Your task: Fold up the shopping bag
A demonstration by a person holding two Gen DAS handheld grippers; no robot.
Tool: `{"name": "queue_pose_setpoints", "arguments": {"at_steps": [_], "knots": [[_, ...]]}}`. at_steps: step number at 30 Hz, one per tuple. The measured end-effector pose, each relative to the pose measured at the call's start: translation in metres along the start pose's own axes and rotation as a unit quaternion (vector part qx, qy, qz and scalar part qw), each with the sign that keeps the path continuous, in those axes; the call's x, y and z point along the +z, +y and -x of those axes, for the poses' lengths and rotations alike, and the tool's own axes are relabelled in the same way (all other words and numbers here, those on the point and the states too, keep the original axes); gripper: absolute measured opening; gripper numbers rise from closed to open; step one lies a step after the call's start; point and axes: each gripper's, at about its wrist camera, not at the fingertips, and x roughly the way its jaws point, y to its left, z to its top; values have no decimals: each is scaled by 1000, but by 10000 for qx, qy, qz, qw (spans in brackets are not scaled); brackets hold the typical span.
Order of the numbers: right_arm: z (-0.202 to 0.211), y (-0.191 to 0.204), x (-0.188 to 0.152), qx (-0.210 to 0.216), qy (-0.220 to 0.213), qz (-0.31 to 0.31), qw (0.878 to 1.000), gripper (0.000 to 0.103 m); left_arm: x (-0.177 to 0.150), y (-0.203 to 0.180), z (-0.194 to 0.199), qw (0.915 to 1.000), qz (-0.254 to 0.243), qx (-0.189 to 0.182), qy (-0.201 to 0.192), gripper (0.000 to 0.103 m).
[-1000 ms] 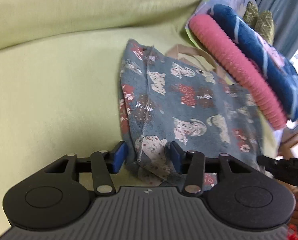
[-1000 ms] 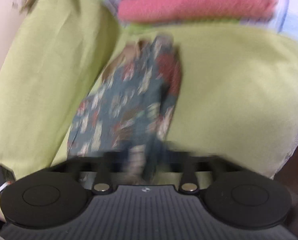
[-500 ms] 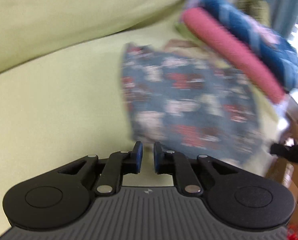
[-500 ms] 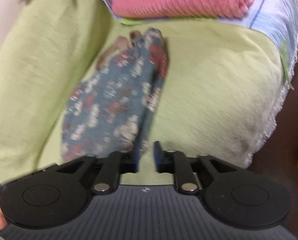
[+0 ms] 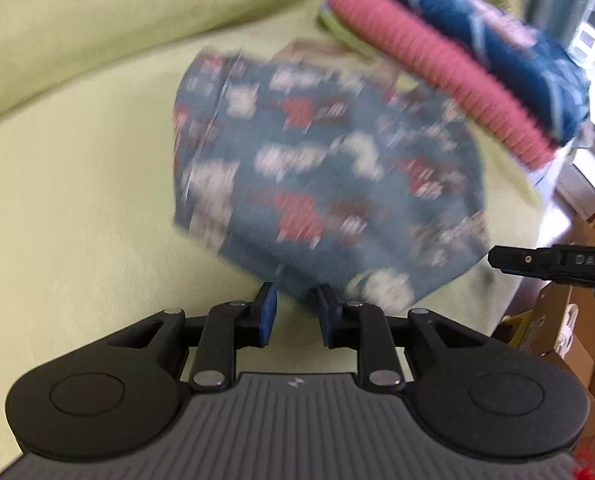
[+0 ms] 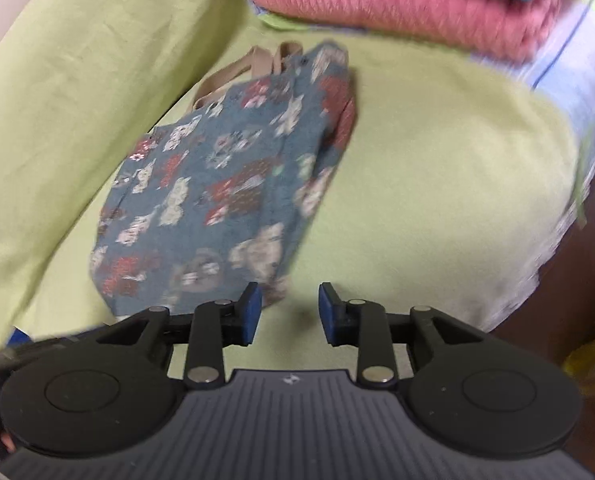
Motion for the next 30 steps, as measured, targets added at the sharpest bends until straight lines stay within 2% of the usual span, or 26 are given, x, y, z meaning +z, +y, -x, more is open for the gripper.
{"name": "queue_pose_setpoints", "arguments": {"at_steps": [3,6,7,9,13,15,16,18,22,25,27,28,30], "knots": [[10,-10,30,-112,-178,517,9984,28,23,-10,4,9992,-276,-99,-253,28],[10,-9,75,-179,-333,1260,9913,28,49,-18,-12,9982,-508,-135,-297,29],[7,-5,92,-237,-357,1583,9865,28,58,-21,-21,9978,-576,-119,-293,30],[0,10,122,-278,-399,2178,9748,28,71,-24,-40,9977,-622,-133,-245,42],[-28,39,176,-92,-236,3008,9534,27,76,-28,-69,9980,-613,-118,-65,42],[-52,47,203,-81,8,3214,9469,17,77,-28,-77,9981,-610,-109,-65,41],[-64,49,215,-100,84,3280,9446,9,79,-27,-79,9980,-624,-97,-63,41],[-90,51,239,-146,237,3289,9439,9,92,-25,-82,9980,-601,-98,-149,41],[-136,45,279,-145,685,2931,9535,10,131,-14,-89,9979,-504,-88,-384,41],[-162,39,285,-279,993,2798,9545,13,168,-3,-103,9976,-492,-121,-470,41],[-176,35,284,-394,1155,2781,9528,16,186,2,-115,9980,-488,21,-400,41],[-184,34,284,-453,1221,2764,9522,20,190,3,-119,9981,-476,130,-380,41],[-199,30,282,-456,1374,2660,9530,21,186,5,-120,9982,-422,100,-410,41]]}}
